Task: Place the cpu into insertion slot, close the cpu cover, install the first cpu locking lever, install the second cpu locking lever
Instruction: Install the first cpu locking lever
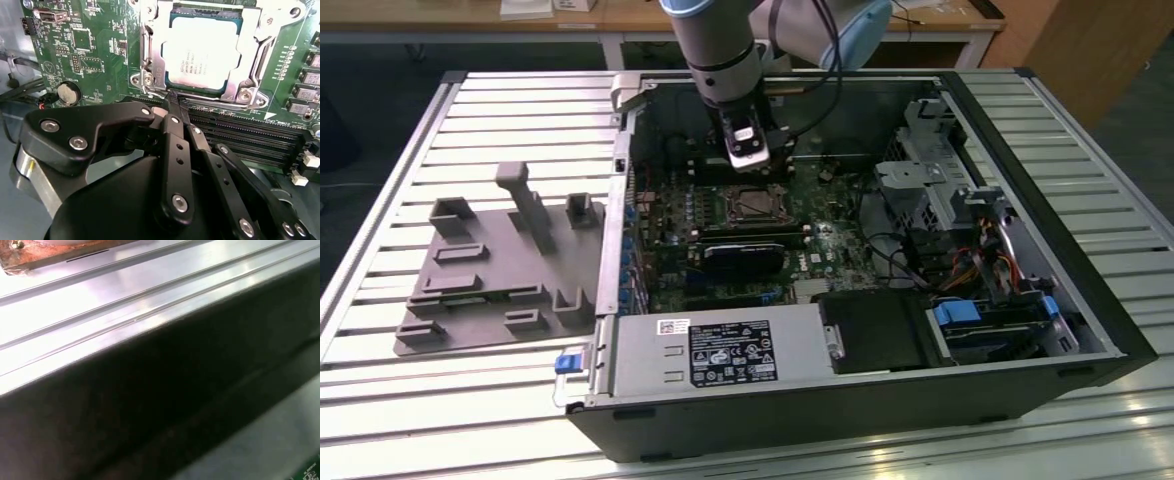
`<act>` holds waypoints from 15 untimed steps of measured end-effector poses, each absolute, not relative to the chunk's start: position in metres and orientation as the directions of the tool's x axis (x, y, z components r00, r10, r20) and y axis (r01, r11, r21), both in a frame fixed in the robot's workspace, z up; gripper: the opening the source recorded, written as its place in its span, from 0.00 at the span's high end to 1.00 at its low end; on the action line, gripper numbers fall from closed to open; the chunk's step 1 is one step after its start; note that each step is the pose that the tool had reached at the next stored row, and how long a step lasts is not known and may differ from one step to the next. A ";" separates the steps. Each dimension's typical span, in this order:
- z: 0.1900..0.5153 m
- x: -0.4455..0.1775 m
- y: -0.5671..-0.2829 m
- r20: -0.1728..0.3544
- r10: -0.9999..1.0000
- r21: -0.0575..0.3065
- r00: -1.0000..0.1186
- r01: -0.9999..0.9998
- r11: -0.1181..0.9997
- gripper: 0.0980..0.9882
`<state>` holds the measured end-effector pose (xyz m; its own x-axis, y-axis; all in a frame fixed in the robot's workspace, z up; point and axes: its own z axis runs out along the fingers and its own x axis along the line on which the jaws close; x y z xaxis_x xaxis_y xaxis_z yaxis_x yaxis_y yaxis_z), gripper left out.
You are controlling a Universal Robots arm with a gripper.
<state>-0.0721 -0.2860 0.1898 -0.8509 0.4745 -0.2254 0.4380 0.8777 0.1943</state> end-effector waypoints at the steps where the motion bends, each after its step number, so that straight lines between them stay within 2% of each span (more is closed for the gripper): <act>1: 0.191 -0.072 -0.286 -0.225 0.475 0.195 -0.851 0.438 0.878 0.99; 15: 0.208 -0.072 -0.286 -0.225 0.474 0.193 -0.851 0.438 0.878 0.99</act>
<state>-0.0722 -0.2861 0.2078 -0.8510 0.4744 -0.2252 0.4381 0.8778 0.1935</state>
